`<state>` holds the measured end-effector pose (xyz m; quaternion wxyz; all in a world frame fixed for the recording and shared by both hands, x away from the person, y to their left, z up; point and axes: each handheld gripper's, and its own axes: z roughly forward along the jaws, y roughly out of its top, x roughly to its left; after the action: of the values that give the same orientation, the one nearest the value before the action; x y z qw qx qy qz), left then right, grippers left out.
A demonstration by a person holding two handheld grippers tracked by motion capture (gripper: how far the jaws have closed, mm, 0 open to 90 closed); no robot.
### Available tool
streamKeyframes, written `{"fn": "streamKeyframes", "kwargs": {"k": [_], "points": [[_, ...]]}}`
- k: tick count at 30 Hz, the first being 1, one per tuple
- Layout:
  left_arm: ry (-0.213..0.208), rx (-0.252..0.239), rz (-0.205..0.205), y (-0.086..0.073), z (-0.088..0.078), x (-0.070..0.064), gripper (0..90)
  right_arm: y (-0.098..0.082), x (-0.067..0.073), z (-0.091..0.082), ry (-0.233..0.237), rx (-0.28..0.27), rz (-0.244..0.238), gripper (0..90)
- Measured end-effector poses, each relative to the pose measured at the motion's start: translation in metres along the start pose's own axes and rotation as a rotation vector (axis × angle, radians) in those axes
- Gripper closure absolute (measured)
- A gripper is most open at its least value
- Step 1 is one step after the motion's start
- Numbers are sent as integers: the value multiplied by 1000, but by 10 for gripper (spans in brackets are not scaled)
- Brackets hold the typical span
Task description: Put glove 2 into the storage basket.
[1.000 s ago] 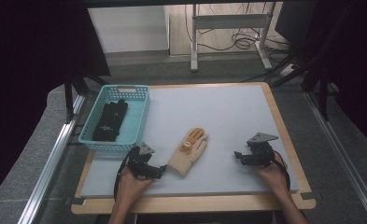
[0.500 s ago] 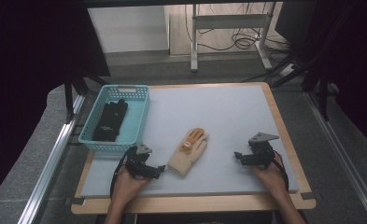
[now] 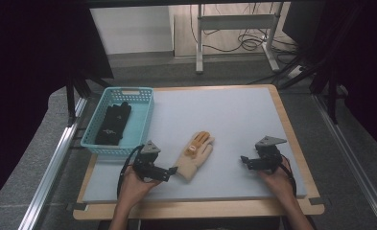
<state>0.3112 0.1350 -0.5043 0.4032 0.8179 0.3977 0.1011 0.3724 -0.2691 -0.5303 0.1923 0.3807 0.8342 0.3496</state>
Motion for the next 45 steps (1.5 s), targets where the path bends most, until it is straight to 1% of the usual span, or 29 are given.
{"fn": "streamKeyframes", "kwargs": {"k": [2,4,6,9,14,18,20,21,22,24,26,27,28,30,33,35,38,40,42,45], "points": [[-4,10,21,9,9,-6,4,0,0,0,0,0,0,195],[-13,20,30,17,19,-11,5,0,0,0,0,0,0,195],[-16,40,40,24,31,-15,6,0,0,0,0,0,0,194],[-18,65,46,32,45,-19,6,0,0,0,0,0,0,195],[9,109,58,45,68,-24,7,0,0,0,0,0,0,194],[28,156,84,51,84,-29,9,0,0,0,0,0,0,194],[48,179,99,52,89,-31,11,0,0,0,0,0,0,194],[67,199,111,53,92,-32,14,0,0,0,0,0,0,194],[83,209,113,53,95,-33,21,0,0,0,0,0,0,194],[100,230,121,52,98,-33,37,0,0,0,0,0,0,194],[100,248,136,52,99,-33,81,0,0,0,0,0,0,194],[78,241,129,51,98,-32,120,0,0,0,0,-1,1,195],[65,233,121,51,97,-31,173,0,0,0,0,0,0,194],[59,226,118,50,95,-30,250,0,0,0,0,0,0,195],[49,219,130,50,92,-32,387,0,0,0,0,-1,0,194],[48,223,131,50,91,-34,455,0,0,0,0,-2,-1,195],[53,218,137,50,90,-35,502,0,0,0,0,-1,-1,194],[48,212,136,51,88,-34,524,0,0,0,0,-2,-1,194],[36,202,121,53,85,-30,537,0,0,0,0,-1,0,194],[42,198,107,57,81,-24,541,0,0,0,0,-2,0,194]]}}
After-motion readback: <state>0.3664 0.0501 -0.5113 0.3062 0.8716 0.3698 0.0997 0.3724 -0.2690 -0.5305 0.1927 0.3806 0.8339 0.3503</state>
